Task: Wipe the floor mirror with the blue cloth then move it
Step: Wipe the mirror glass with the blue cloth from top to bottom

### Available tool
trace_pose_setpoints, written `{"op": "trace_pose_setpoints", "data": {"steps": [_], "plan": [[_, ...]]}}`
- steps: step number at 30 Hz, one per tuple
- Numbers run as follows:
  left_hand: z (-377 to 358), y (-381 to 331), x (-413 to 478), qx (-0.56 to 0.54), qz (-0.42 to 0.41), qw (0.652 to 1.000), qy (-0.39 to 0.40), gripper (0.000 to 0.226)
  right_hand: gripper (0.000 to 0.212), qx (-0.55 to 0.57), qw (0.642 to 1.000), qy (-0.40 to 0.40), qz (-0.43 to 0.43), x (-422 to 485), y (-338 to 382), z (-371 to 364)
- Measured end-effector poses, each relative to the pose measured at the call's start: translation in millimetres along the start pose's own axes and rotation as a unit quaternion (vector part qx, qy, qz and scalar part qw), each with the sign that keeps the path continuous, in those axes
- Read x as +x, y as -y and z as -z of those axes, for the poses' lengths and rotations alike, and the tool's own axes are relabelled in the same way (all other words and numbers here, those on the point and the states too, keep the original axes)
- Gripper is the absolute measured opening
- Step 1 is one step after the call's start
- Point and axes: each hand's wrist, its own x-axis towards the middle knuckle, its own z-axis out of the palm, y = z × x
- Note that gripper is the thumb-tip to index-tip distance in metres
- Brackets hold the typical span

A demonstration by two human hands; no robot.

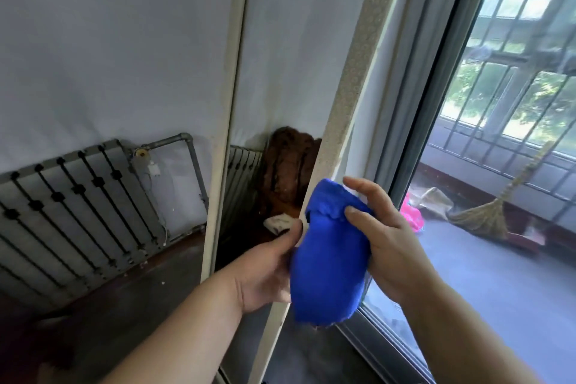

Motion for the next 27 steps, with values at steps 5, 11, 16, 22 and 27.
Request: {"op": "trace_pose_setpoints", "data": {"steps": [5,11,16,22,27], "plan": [[16.4,-11.5,-28.0,-0.076,-0.074,0.994,0.037,0.037,0.022,-0.013,0.997,0.071,-0.012,-7.1,11.2,-30.9],[40.0,-30.2,-63.3,-0.103,-0.224,0.962,-0.115,0.029,0.014,-0.341,0.940,-0.004,0.006,6.8,20.3,-73.8],[82.2,-47.8,-98.9,0.028,-0.278,0.900,-0.333,0.032,0.041,-0.253,0.964,-0.026,-0.077,18.6,26.0,-98.4],[109.5,-65.3,-137.3,0.175,-0.300,0.868,-0.355,0.029,0.033,-0.200,0.980,0.009,-0.009,37.3,28.8,-124.3],[126.7,-81.0,-145.2,0.347,-0.250,0.826,-0.368,0.050,0.039,-0.490,0.860,0.116,0.084,53.7,40.1,-132.3]]}}
